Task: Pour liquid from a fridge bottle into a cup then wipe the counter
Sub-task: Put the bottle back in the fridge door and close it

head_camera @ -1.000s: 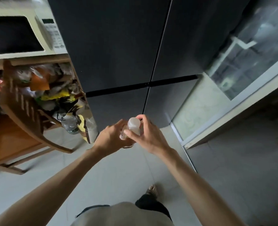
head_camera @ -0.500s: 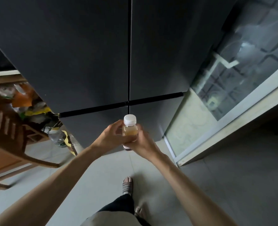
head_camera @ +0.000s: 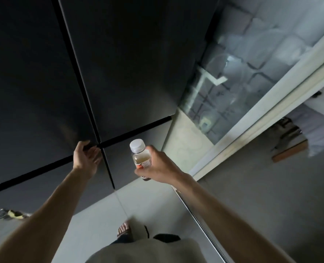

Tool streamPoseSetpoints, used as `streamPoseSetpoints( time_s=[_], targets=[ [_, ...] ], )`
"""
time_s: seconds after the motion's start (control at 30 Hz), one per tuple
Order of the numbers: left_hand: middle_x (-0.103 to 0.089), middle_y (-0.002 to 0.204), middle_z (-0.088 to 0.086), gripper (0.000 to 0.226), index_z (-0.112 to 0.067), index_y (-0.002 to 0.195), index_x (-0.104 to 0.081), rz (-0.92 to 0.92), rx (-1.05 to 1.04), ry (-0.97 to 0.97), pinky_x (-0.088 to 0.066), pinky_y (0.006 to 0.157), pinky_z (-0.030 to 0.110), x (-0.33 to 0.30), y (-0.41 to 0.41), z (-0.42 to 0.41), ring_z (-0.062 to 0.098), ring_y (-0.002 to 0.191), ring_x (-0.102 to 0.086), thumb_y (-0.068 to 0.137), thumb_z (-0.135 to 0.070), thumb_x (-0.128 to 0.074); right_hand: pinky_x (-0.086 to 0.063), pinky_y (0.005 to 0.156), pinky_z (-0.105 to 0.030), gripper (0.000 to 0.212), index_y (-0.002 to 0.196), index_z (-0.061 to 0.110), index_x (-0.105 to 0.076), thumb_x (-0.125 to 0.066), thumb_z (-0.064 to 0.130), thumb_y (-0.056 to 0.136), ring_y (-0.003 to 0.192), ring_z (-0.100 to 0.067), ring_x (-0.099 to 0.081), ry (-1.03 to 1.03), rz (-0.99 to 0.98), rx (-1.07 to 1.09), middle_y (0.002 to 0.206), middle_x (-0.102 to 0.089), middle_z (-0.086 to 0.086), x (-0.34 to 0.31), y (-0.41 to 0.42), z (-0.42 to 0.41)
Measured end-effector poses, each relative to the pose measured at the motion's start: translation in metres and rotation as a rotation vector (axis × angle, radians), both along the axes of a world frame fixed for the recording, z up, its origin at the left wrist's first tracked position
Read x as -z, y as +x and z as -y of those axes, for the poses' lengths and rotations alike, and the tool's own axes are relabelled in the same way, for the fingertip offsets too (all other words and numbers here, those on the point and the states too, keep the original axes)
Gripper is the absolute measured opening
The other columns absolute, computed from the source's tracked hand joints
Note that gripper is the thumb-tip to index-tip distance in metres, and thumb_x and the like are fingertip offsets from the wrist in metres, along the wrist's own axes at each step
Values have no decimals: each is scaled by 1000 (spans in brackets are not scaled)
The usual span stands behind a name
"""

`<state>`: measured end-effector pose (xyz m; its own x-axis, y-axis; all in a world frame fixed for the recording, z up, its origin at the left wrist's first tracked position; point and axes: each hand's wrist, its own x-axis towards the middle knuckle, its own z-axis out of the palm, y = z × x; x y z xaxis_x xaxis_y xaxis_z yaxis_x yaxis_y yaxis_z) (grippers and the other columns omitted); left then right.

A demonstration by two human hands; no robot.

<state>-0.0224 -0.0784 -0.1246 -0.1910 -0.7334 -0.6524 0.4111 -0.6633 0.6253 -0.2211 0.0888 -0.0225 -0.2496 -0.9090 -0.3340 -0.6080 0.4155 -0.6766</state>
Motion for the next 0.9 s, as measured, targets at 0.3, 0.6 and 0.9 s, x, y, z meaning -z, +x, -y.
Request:
streamPoseSetpoints(
  time_s=[0.3, 0.6, 0.9],
  targets=[
    [-59, 73, -5, 13, -21, 66, -55, -147, -268, 63, -41, 81, 25, 7, -6, 23, 12, 75, -58, 77, -15, -59, -60, 72, -34, 46, 111, 31, -52, -74, 34, 71, 78, -10, -69, 34, -16, -133, 95, -68, 11, 8, -2, 56],
    [-48, 57, -1, 22, -14, 63, -45, -126, -453, 123, -38, 59, 22, -14, -14, 11, 15, 59, -45, 80, -9, -59, -50, 68, -29, 53, 114, 32, -47, -74, 40, 69, 87, -15, -64, 18, -22, -434, 97, -65, 12, 14, 17, 102],
    [-54, 80, 2, 12, -17, 73, -53, 5, -518, 46, -48, 85, 36, -4, -20, -29, 20, 82, -57, 68, -23, -61, -54, 74, -33, 52, 116, 27, -47, -75, 38, 73, 89, -16, -65, -65, -4, -570, 101, -65, 9, 20, -36, 106]
  ],
)
